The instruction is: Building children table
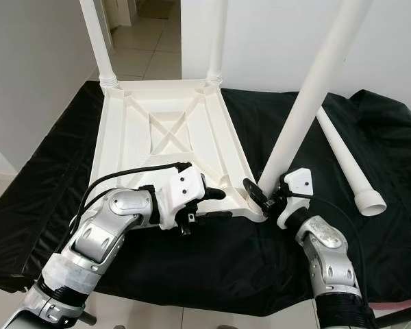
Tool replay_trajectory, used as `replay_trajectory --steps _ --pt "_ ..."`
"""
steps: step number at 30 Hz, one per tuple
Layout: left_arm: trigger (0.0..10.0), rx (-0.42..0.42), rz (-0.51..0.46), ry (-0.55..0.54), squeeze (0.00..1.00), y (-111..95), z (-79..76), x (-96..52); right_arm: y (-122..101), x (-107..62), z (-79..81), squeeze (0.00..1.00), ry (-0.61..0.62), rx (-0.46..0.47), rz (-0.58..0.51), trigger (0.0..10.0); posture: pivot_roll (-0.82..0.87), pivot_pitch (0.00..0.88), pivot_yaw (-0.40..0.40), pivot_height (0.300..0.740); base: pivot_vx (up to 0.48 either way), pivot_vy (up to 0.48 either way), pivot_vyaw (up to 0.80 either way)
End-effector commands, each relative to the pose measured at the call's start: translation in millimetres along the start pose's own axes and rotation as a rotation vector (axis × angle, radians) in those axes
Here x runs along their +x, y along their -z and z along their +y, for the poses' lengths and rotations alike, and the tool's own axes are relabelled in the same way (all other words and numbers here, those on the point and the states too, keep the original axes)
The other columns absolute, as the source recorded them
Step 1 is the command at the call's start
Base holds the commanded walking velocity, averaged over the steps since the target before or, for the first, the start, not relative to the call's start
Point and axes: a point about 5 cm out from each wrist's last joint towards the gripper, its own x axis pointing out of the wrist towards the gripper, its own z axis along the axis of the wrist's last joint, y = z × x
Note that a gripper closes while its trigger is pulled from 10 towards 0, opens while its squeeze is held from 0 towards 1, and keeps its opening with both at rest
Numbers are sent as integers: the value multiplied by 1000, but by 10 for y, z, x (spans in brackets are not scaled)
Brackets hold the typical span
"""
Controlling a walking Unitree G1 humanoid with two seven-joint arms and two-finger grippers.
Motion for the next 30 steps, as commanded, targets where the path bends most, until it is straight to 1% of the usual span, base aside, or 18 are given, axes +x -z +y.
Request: replay_trajectory --steps 1,2,4,5,6,7,8,10,11,13,14,15,16,21,22,23,25,30 --pt "10000 -5 12 -216 0 37 103 -9 120 -54 34 0 58 44 41 10000 -97 0 1 740 0 0 0" --pt "10000 -6 13 -218 0 42 101 -16 126 -67 38 0 97 43 45 10000 -96 0 0 740 0 0 0" --pt "10000 -6 13 -218 0 42 101 -16 126 -67 38 0 97 43 45 10000 -96 0 0 740 0 0 0" --pt "10000 -6 13 -219 0 43 103 -21 130 -74 40 0 135 41 52 10000 -96 0 0 740 0 0 0" --pt "10000 -6 13 -219 0 43 103 -21 130 -74 40 0 135 41 52 10000 -96 0 0 740 0 0 0" --pt "10000 -6 14 -224 0 47 109 -30 165 -84 54 0 287 80 88 10000 -95 0 -7 740 0 0 0" --pt "10000 -8 14 -229 0 49 114 -37 179 -101 78 0 414 89 109 10000 -93 0 -13 740 0 0 0" --pt "10000 -9 12 -237 0 49 130 -42 204 -125 232 0 634 117 149 10000 -94 0 -14 740 0 0 0" --pt "10000 -9 12 -237 0 49 130 -42 204 -125 232 0 634 117 149 10000 -94 0 -14 740 0 0 0" --pt "10000 -10 10 -242 0 47 138 -40 215 -121 357 0 735 131 170 10000 -91 0 -17 740 0 0 0" --pt "10000 -10 10 -243 0 46 138 -39 222 -115 396 0 759 140 177 10000 -91 0 -17 740 0 0 0" --pt "10000 -10 9 -244 0 43 141 -40 247 -102 433 0 818 134 207 10000 -91 0 -17 740 0 0 0" --pt "10000 -10 8 -244 0 40 143 -42 255 -77 491 0 844 153 214 10000 -87 0 -18 740 0 0 0" --pt "10000 -12 5 -247 0 33 148 -54 232 -33 552 0 849 169 204 10000 -88 0 -15 740 0 0 0" --pt "10000 -15 4 -250 0 33 157 -62 200 -15 558 0 825 194 176 10000 -88 0 -15 740 0 0 0" --pt "10000 -15 4 -250 0 33 157 -62 200 -15 558 0 825 194 176 10000 -88 0 -15 740 0 0 0" --pt "10000 -16 4 -252 0 30 164 -75 129 -1 589 0 804 214 152 10000 -84 0 -17 740 0 0 0" --pt "10000 -17 5 -254 0 29 166 -82 57 24 625 0 781 215 115 10000 -83 0 -18 740 0 0 0"
